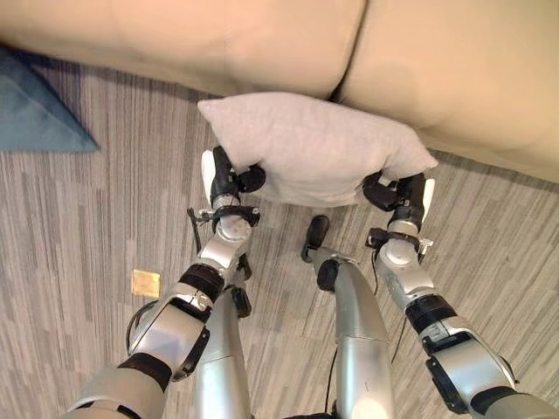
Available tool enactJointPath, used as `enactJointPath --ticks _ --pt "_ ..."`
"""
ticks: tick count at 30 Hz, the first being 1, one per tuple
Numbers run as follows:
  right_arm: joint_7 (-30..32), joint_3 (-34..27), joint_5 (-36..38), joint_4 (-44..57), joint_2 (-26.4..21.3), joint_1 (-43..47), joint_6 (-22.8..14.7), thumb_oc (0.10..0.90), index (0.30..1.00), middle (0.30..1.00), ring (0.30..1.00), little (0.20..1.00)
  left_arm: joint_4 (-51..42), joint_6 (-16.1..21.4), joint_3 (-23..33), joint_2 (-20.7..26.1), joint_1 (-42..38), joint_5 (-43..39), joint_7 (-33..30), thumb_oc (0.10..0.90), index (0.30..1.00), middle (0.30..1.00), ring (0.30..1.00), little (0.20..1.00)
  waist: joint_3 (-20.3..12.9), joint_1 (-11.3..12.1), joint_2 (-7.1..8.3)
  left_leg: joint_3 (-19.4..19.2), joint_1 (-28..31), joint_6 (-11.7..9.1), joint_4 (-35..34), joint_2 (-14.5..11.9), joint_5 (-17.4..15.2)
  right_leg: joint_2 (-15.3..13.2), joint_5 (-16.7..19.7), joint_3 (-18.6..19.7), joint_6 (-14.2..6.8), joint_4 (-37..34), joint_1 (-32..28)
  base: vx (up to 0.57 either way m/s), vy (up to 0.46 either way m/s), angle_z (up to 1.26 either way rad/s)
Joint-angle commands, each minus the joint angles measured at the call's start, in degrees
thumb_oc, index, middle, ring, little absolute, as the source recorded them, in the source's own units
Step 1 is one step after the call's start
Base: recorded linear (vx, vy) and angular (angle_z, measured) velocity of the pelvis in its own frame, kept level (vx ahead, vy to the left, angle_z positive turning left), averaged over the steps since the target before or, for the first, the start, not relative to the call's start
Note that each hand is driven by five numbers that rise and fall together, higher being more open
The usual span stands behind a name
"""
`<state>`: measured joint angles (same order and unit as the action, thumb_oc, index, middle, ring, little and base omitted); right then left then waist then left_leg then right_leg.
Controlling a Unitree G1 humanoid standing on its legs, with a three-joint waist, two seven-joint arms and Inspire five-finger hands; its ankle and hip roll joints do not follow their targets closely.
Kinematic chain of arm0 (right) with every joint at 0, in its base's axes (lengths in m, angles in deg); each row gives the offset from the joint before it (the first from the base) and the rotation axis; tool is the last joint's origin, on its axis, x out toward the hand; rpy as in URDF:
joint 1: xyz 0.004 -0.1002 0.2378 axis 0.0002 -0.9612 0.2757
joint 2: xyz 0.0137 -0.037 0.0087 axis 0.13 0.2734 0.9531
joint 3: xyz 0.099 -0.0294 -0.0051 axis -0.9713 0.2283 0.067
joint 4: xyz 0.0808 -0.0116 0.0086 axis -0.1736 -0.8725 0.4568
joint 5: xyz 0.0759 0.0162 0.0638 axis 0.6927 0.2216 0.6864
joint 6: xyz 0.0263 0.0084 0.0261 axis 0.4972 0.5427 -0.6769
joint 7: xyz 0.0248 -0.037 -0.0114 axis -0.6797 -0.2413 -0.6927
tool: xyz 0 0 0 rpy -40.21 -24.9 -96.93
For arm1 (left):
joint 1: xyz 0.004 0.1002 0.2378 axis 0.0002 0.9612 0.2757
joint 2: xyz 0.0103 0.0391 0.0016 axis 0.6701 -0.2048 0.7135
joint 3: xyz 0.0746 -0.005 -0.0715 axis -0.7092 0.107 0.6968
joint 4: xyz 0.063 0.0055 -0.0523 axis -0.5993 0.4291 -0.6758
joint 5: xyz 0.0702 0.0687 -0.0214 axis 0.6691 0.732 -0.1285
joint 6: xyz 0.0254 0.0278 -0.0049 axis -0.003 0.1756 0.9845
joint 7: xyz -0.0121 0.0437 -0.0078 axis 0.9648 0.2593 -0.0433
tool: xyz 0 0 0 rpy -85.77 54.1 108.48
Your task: Pick up all the scattered cushions and arrange them neatly on the sofa.
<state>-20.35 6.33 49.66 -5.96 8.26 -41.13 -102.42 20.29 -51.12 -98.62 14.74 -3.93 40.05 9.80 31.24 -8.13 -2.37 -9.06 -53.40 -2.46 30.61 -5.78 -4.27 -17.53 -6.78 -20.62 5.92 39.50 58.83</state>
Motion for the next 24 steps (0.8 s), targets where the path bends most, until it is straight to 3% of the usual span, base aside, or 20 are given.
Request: enactJointPath --ticks 1,5,8,10,11,13,15,16,17,18,20,22,23,24 --pt "-0.7 3.4 -5.3 9.4 2.7 1.0 -4.5 0.4 0.3 0.3 0.3 0.3 -6.9 6.6 -1.9 -0.9 -0.9 4.6 -1.0 0.4 0.3 0.3 0.3 0.3 -1.9 -0.7 -0.53 -1.9 2.4 2.2 2.9 -0.5 -10.7 1.3 6.4 5.4 -8.7 -12.7 -1.7 0.03 -0.002 -0.08" --pt "-0.9 1.5 -9.0 18.7 -0.2 -3.6 -5.1 0.4 0.3 0.3 0.3 0.3 -12.7 8.1 -1.7 -0.1 2.5 4.7 -0.6 0.4 0.3 0.3 0.3 0.3 -5.3 -0.1 -0.03 -2.1 6.9 2.5 0.2 -0.6 -10.7 1.5 5.2 4.5 -9.2 -13.5 -5.6 0.11 -0.035 0.0" --pt "-2.9 -3.6 -10.5 27.0 -2.5 -13.1 -5.9 0.4 0.3 0.3 0.3 0.3 -19.5 9.7 -1.8 -0.2 10.5 4.5 1.7 0.4 0.3 0.3 0.3 0.3 -8.9 -0.2 0.26 -2.6 17.2 1.6 -3.3 -0.7 -11.0 2.1 2.6 3.5 -9.4 -14.3 -14.9 0.24 -0.101 -0.02" --pt "-3.5 -4.9 -10.4 28.2 -2.5 -16.0 -5.7 0.4 0.3 0.3 0.3 0.3 -21.1 10.1 -1.9 -0.3 13.0 4.0 2.7 0.4 0.3 0.3 0.3 0.3 -9.3 -0.2 0.31 -2.7 20.1 0.7 -3.5 -1.0 -10.8 2.6 1.7 2.9 -9.0 -15.6 -18.7 0.19 -0.12 -0.08" --pt "-3.9 -6.6 -10.7 29.1 -2.7 -18.7 -6.1 0.4 0.3 0.3 0.3 0.3 -22.4 10.8 -1.5 -0.5 15.0 3.4 3.5 0.4 0.3 0.3 0.3 0.3 -10.2 -0.3 0.64 -3.1 21.5 -0.9 -2.1 -1.7 -9.8 3.3 0.6 2.5 -8.4 -17.6 -22.6 0.28 -0.236 -0.12" --pt "-4.4 -9.2 -11.0 30.0 -4.0 -23.0 -5.9 0.4 0.3 0.3 0.3 0.3 -25.1 11.5 -1.6 0.5 18.6 4.3 4.7 0.4 0.3 0.3 0.3 0.3 -10.7 1.0 1.58 -0.5 22.3 -4.7 8.4 -3.8 0.0 6.6 -1.6 1.7 -6.1 -22.1 -32.0 0.31 -0.247 -0.01" --pt "-4.9 -9.6 -10.9 30.2 -3.8 -24.2 -5.8 0.4 0.3 0.3 0.3 0.3 -25.7 11.5 -1.7 0.8 20.5 4.2 5.1 0.4 0.3 0.3 0.3 0.3 -11.3 1.5 1.92 0.4 22.6 -4.8 9.4 -3.6 -0.1 7.4 -1.9 1.6 -5.7 -23.7 -35.0 0.33 -0.025 -0.18" --pt "-6.4 -9.8 -10.7 31.2 -3.6 -25.9 -5.3 0.4 0.3 0.3 0.3 0.3 -27.3 11.5 -1.1 0.9 22.6 4.1 6.2 0.4 0.3 0.3 0.3 0.3 -13.3 2.6 1.7 2.0 23.9 -2.6 2.7 0.7 -4.2 7.9 -1.7 2.5 -7.1 -24.7 -38.1 0.54 0.169 -0.34" --pt "-6.8 -9.9 -11.1 32.2 -3.8 -26.6 -5.2 0.4 0.3 0.3 0.3 0.3 -27.6 11.1 -1.2 0.6 23.2 4.3 6.2 0.4 0.3 0.3 0.3 0.3 -14.1 3.5 1.72 3.2 24.6 -1.6 -3.5 2.9 -4.8 8.3 -1.6 3.2 -8.0 -25.2 -40.1 0.6 0.241 -0.42" --pt "-6.8 -10.4 -11.7 32.4 -3.9 -27.7 -5.1 0.4 0.3 0.3 0.3 0.3 -27.5 10.7 -1.6 0.3 23.7 5.2 6.1 0.4 0.3 0.3 0.3 0.3 -14.7 4.3 2.01 4.5 26.1 -1.3 -10.7 4.3 -2.6 8.9 -1.6 4.0 -9.0 -27.2 -43.5 0.46 0.163 -0.41" --pt "-5.6 -10.7 -12.8 31.2 -4.6 -27.8 -5.1 0.4 0.3 0.3 0.3 0.3 -26.4 10.4 -1.4 1.1 23.9 6.7 5.7 0.4 0.3 0.3 0.3 0.3 -15.5 6.5 2.39 6.8 23.8 -1.8 -21.2 4.6 5.7 10.5 -1.1 5.1 -9.5 -31.6 -49.5 0.38 0.142 -0.56" --pt "-7.7 -11.4 -12.7 33.5 -4.1 -29.8 -5.0 0.4 0.3 0.3 0.3 0.3 -28.5 11.4 -0.6 1.3 25.5 6.4 6.9 0.4 0.3 0.3 0.3 0.3 -17.0 6.9 2.36 10.7 25.6 -1.5 -23.9 5.1 6.6 11.0 -1.3 7.6 -10.5 -31.8 -52.5 0.34 0.172 -0.68" --pt "-7.7 -11.4 -12.7 33.6 -4.1 -29.9 -4.9 0.4 0.3 0.3 0.3 0.3 -28.6 11.4 -0.7 1.3 25.6 6.4 6.9 0.4 0.3 0.3 0.3 0.3 -16.9 7.0 2.41 10.7 25.8 -1.5 -24.1 5.1 6.7 11.0 -1.3 7.7 -10.5 -31.8 -52.6 0.5 0.314 -0.81" --pt "-8.9 -13.1 -12.9 34.0 -2.9 -32.7 -4.7 0.4 0.3 0.3 0.3 0.3 -30.2 11.1 -0.8 1.1 28.1 6.6 8.6 0.4 0.3 0.3 0.3 0.3 -18.9 6.0 2.23 10.1 29.3 -0.3 -25.1 6.1 7.6 9.7 0.5 8.6 -12.1 -30.8 -53.8 0.46 0.384 -0.82"
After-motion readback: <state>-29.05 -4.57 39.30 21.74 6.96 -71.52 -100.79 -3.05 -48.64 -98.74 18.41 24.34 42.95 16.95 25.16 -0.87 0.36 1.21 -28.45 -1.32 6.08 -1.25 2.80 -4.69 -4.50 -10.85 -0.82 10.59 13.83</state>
